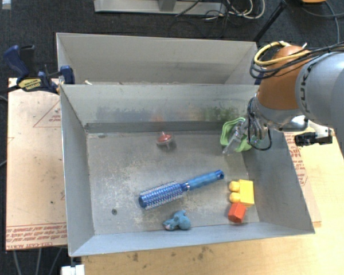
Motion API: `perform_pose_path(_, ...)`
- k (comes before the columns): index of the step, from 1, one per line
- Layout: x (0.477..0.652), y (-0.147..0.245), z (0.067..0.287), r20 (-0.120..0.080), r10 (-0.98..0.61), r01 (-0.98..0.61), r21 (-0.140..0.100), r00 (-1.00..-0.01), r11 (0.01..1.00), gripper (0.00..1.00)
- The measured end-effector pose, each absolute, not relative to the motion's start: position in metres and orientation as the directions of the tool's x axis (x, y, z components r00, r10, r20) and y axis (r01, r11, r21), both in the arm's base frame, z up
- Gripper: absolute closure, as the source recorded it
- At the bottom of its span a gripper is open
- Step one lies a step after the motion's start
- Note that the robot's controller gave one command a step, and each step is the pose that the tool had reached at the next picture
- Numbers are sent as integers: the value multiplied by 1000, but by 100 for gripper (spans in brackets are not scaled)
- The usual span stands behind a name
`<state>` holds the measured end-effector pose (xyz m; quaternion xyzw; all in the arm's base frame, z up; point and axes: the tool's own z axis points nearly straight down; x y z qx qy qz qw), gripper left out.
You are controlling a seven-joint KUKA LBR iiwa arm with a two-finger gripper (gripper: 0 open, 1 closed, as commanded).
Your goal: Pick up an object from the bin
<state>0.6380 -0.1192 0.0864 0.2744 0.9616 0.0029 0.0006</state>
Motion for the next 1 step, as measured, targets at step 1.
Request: perform_pose_path(1,614,-93,215,-9,521,521,5,-854,854,100)
